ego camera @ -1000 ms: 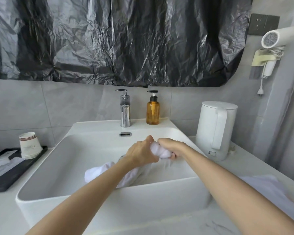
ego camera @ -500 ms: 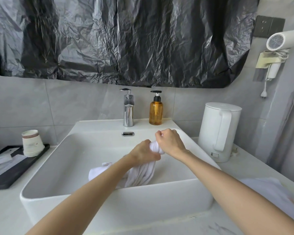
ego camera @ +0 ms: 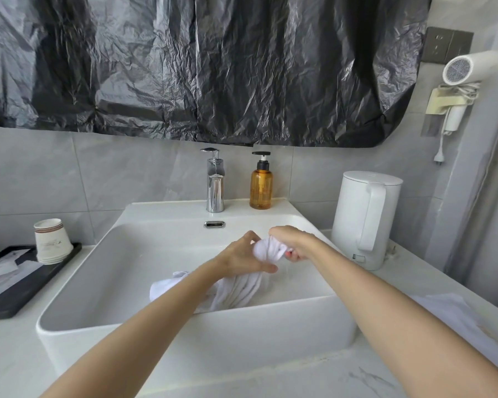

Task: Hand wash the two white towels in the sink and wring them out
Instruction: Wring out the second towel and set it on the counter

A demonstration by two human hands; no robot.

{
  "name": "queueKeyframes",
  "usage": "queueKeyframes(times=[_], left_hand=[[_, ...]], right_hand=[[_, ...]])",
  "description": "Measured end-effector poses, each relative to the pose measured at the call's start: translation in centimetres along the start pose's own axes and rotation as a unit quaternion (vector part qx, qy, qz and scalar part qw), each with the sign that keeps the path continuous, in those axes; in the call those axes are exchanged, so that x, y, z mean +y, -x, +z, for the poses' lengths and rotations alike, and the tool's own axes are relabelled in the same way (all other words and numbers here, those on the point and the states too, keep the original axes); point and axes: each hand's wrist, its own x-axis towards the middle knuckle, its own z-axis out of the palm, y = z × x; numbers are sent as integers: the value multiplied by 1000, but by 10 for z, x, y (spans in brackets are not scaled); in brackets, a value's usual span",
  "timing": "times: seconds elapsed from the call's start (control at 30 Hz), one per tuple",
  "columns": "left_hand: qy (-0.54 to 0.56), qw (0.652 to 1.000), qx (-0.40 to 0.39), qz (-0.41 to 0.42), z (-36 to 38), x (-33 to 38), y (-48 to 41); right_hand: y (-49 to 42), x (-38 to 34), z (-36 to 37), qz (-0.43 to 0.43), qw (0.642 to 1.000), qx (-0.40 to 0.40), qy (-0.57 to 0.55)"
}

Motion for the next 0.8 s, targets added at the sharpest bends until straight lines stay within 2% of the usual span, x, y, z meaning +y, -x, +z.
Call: queueKeyframes(times=[0.07,0.13,0.2,0.27,0.3,0.37,0.4,0.47,0.57,0.63,0.73,0.8], left_hand=[[47,999,-11,9,-4,-5,4],[28,999,1,20,-5,-10,7],[21,999,30,0,-7,-12,8],[30,998,44,-34,-11,-12,9],[55,997,40,-48,-13,-12,9],[137,988,26,-68,-20,-12,9],[177,982,19,-68,-24,-13,10],[248,967,5,-57,-33,-15,12],[287,957,-47,-1,-48,-13,16],[294,952,-79,17,-54,-7,22],[291,950,-110,17,-55,-1,27],[226,969,-103,16,-51,1,28]], right_hand=[[-3,-3,-9,11,998,-3,-61],[-2,-7,-18,36,992,-36,-112],[3,-9,-28,57,986,-97,-124],[5,-7,-30,52,987,-112,-98],[6,-5,-28,22,993,-97,-64],[8,-2,-19,-114,993,-32,15],[7,2,-12,-202,978,0,55],[7,11,4,-355,923,62,132],[13,13,19,-496,818,215,198],[15,6,21,-559,762,272,182],[21,0,19,-585,734,305,163],[25,0,15,-550,751,305,202]])
